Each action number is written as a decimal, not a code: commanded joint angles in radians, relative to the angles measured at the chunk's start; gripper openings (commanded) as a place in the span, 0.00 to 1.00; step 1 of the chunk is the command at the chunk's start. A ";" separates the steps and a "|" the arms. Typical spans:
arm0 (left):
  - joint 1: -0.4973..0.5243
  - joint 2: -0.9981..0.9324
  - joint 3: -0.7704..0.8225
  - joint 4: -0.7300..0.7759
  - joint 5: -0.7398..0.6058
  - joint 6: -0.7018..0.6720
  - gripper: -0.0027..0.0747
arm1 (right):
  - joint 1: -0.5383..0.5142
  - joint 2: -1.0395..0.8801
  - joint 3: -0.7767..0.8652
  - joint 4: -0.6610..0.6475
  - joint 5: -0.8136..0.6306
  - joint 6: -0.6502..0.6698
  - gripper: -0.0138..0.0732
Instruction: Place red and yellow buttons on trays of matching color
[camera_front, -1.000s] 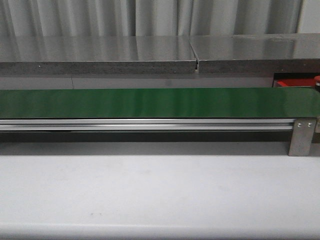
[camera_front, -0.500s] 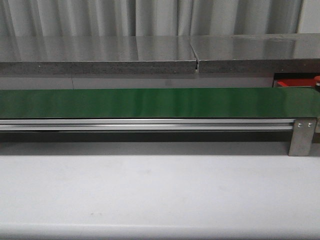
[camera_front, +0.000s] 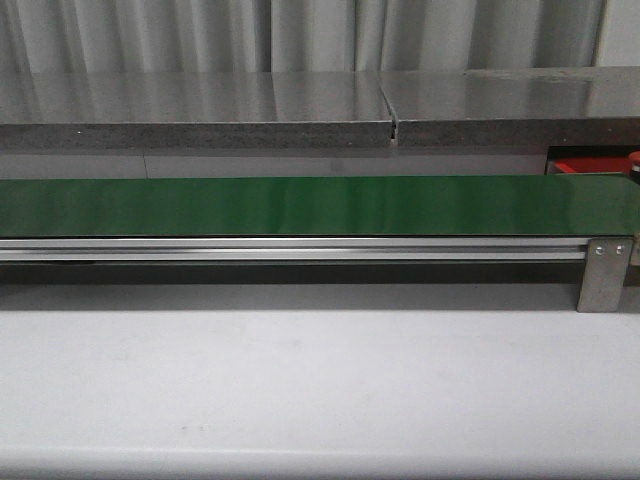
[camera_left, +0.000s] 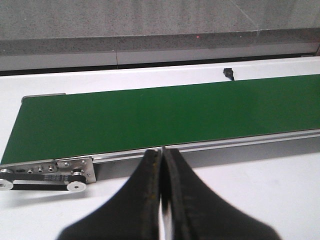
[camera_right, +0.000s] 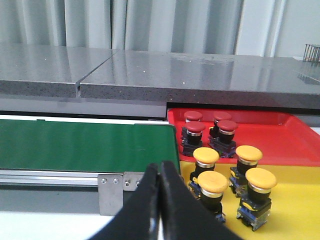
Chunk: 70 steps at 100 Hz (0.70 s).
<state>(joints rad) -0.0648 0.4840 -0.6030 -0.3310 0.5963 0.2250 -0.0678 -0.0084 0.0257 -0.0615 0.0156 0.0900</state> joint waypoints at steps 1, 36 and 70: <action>-0.005 0.006 -0.025 -0.014 -0.065 -0.002 0.01 | -0.004 -0.022 -0.022 -0.010 -0.072 0.001 0.02; -0.003 -0.018 0.016 0.083 -0.227 -0.045 0.01 | -0.004 -0.022 -0.022 -0.010 -0.072 0.001 0.02; -0.003 -0.167 0.231 0.236 -0.484 -0.195 0.01 | -0.004 -0.022 -0.022 -0.010 -0.072 0.001 0.02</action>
<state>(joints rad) -0.0648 0.3419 -0.3943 -0.1035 0.2548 0.0487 -0.0678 -0.0084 0.0257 -0.0615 0.0156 0.0917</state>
